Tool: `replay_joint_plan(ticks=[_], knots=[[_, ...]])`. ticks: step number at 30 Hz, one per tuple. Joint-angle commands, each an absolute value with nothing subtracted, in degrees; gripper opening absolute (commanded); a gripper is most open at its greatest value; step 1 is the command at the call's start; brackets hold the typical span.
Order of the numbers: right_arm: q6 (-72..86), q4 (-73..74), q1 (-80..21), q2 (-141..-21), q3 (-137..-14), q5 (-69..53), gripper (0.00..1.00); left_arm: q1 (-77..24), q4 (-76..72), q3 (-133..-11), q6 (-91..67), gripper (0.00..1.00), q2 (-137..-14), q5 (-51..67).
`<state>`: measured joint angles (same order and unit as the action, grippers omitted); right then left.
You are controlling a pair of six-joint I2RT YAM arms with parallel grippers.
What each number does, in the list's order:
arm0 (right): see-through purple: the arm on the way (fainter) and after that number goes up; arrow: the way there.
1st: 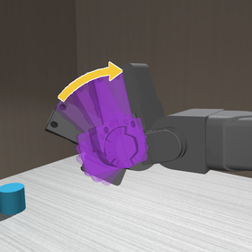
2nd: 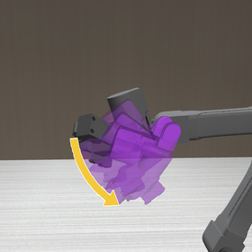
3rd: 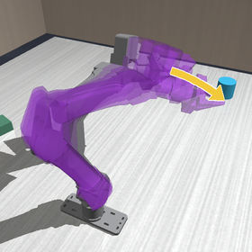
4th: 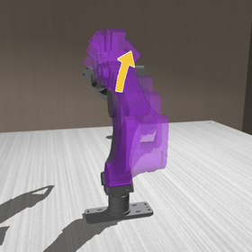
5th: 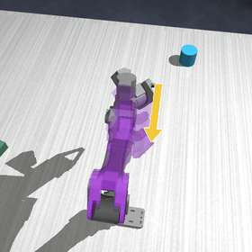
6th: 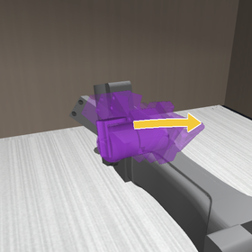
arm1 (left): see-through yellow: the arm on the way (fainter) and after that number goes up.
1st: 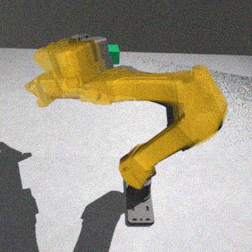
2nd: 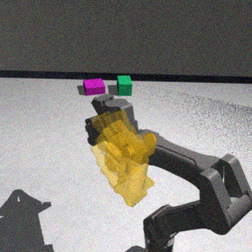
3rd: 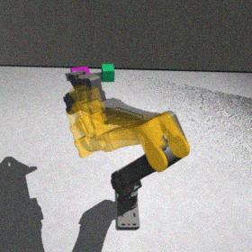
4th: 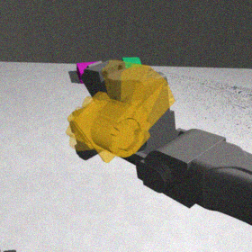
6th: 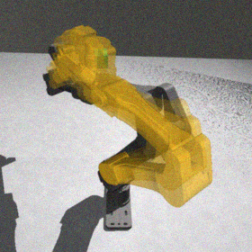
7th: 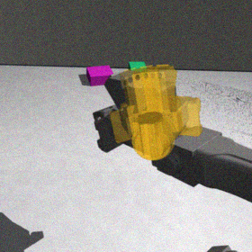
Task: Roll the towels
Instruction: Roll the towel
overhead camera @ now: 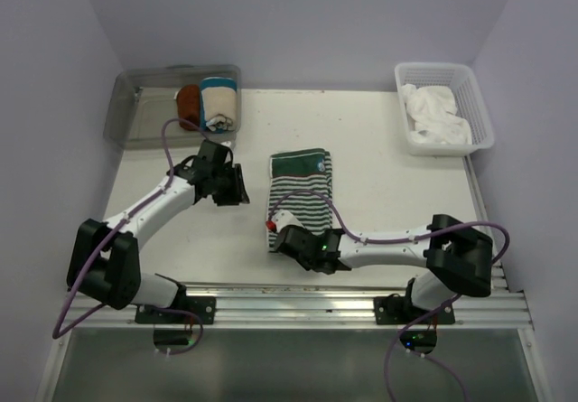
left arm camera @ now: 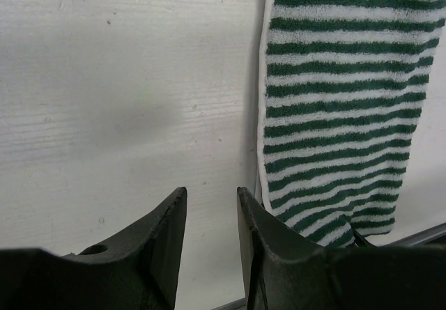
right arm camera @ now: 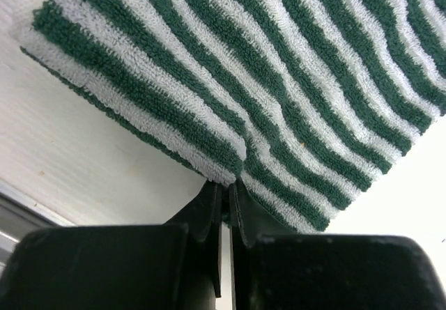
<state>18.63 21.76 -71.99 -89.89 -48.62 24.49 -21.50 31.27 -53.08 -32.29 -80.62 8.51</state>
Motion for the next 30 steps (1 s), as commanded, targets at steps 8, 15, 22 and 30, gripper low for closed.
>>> replay_joint_plan(ticks=[8,15,22,30], knots=[[15.82,23.73,-71.19,-86.66,-51.68,20.83,0.11,-21.45,24.00,-47.20,-27.07,0.44,-72.16,15.99],[16.52,22.50,-71.28,-82.55,-49.14,21.36,0.50,-22.85,27.41,-47.90,-26.54,0.45,-73.48,12.75],[16.17,22.24,-71.19,-79.63,-44.74,20.48,0.50,-27.58,29.09,-48.60,-25.58,0.45,-72.77,8.36],[16.61,21.53,-71.19,-83.84,-45.88,20.13,0.53,-29.00,29.44,-48.78,-26.10,0.46,-73.74,7.56]])
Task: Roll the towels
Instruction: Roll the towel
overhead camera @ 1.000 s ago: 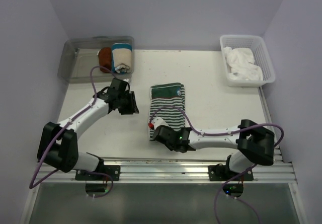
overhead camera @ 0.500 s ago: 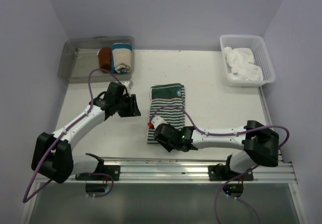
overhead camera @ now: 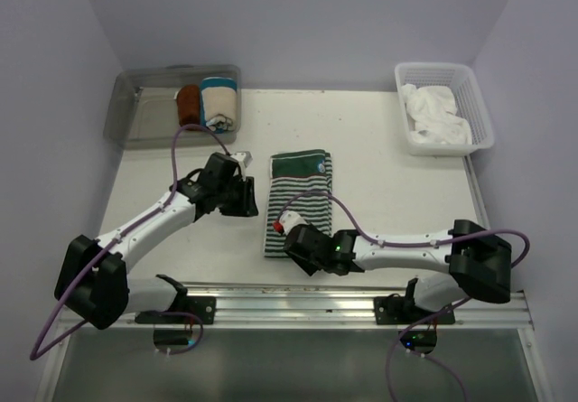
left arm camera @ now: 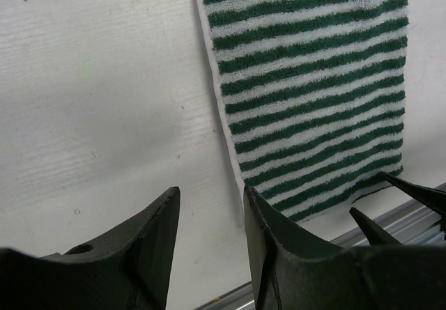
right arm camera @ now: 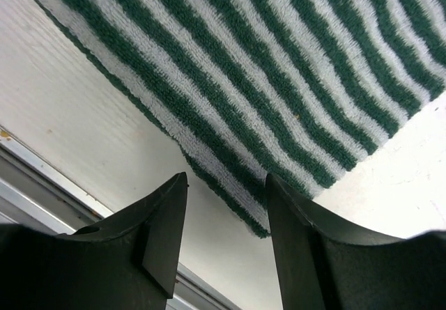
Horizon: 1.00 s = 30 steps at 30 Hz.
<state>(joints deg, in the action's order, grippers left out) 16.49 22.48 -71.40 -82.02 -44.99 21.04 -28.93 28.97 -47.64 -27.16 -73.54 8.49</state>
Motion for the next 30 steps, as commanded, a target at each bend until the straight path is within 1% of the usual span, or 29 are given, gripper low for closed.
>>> replay_joint_plan(ticks=[1,3,5,6,7,8,10,11,15,19,26,30], knots=[[16.79,21.19,-71.19,-84.98,-45.97,19.95,0.52,-28.92,29.36,-48.87,-25.93,0.46,-73.65,8.08],[16.96,20.31,-71.19,-86.04,-45.36,19.43,0.45,-28.92,29.27,-48.78,-25.93,0.45,-73.30,8.35],[17.49,18.90,-71.19,-87.53,-44.74,19.42,0.36,-28.92,29.27,-48.69,-25.84,0.44,-73.04,9.14],[17.58,18.46,-71.19,-87.97,-44.48,19.34,0.28,-28.92,29.27,-48.78,-25.75,0.44,-72.95,9.66],[17.84,18.28,-71.10,-88.24,-44.30,19.34,0.22,-29.00,29.27,-48.78,-25.66,0.43,-72.86,10.10],[17.84,18.28,-71.19,-87.98,-44.38,19.34,0.13,-28.92,29.27,-48.61,-25.66,0.41,-72.77,10.28],[17.49,18.28,-71.19,-87.10,-44.56,19.42,0.06,-28.92,29.09,-48.52,-25.23,0.38,-72.77,12.20],[17.32,18.28,-71.19,-86.49,-44.56,19.60,0.00,-28.92,28.31,-48.08,-25.14,0.36,-72.77,13.43],[16.26,18.63,-71.02,-84.64,-45.17,20.04,0.00,-28.92,24.97,-46.32,-26.36,0.34,-72.42,20.20],[16.00,18.11,-70.93,-83.85,-45.00,19.25,0.00,-29.70,19.26,-42.38,-28.03,0.35,-72.42,30.30],[16.35,17.05,-69.70,-82.36,-44.03,17.58,0.00,-33.22,12.66,-38.67,-31.64,0.35,-78.21,32.08],[16.35,17.14,-68.82,-81.21,-43.95,16.26,0.00,-33.75,14.41,-38.93,-30.68,0.34,-82.95,29.89]])
